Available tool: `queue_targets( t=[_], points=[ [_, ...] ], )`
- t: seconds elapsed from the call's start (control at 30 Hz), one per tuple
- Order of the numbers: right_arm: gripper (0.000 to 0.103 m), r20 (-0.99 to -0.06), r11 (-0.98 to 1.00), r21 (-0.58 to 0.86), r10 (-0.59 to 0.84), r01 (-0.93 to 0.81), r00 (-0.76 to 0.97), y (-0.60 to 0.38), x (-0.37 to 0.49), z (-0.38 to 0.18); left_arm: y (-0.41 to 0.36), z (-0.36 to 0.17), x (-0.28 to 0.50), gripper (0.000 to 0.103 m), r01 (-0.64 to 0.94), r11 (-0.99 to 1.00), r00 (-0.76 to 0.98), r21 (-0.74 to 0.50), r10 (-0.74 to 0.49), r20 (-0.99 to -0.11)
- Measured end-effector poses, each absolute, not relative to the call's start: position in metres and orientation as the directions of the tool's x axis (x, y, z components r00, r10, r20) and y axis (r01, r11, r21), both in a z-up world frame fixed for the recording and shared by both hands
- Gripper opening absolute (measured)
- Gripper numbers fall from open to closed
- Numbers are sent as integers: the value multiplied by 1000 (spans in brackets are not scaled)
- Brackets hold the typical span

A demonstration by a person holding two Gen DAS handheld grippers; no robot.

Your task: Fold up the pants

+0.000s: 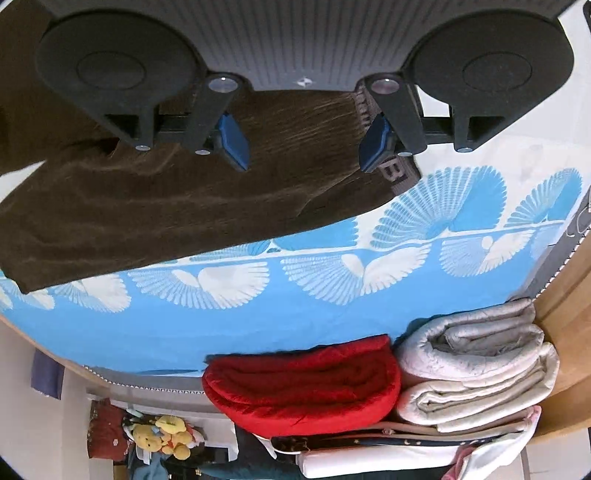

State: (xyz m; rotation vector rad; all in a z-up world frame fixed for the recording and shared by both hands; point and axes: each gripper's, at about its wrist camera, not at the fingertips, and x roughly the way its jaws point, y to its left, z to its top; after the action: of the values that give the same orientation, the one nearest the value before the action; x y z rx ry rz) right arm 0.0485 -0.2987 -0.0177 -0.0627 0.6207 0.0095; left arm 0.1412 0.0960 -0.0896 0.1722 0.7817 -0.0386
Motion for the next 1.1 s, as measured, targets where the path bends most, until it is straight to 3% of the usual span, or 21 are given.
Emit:
queue_targets(
  t=[0.33, 0.67, 0.73, 0.8, 0.83, 0.9, 0.97, 1.0, 1.1],
  points=[
    [53, -591, 999, -49, -35, 8, 806, -249, 89, -17, 85, -92, 165, 71, 10, 987, 691, 162, 111, -714],
    [52, -620, 999, 54, 40, -8, 783, -237, 104, -15, 81, -102, 178, 71, -17, 985, 665, 171, 139, -734],
    [52, -616, 998, 65, 47, -8, 786, -239, 104, -13, 89, -100, 182, 71, -70, 992, 629, 100, 122, -768],
    [50, -602, 997, 78, 58, -14, 796, -242, 102, -11, 106, -97, 191, 71, -159, 986, 550, -51, 45, -834],
    [50, -594, 997, 76, 55, -12, 803, -243, 101, -10, 115, -96, 198, 68, -207, 970, 515, -130, -5, -857],
    [50, -574, 997, 78, 49, -5, 817, -248, 97, -8, 127, -93, 214, 50, -255, 947, 502, -194, -42, -864],
    [50, -572, 996, 94, 55, -1, 819, -254, 96, -8, 133, -90, 237, 7, -242, 958, 539, -151, 3, -842],
    [50, -576, 994, 105, 58, 3, 815, -258, 97, -9, 132, -89, 246, 0, -211, 972, 563, -104, 34, -826],
    [45, -578, 992, 121, 56, 18, 814, -268, 98, -10, 118, -106, 264, 0, -104, 981, 654, 162, 190, -732]
  ],
)
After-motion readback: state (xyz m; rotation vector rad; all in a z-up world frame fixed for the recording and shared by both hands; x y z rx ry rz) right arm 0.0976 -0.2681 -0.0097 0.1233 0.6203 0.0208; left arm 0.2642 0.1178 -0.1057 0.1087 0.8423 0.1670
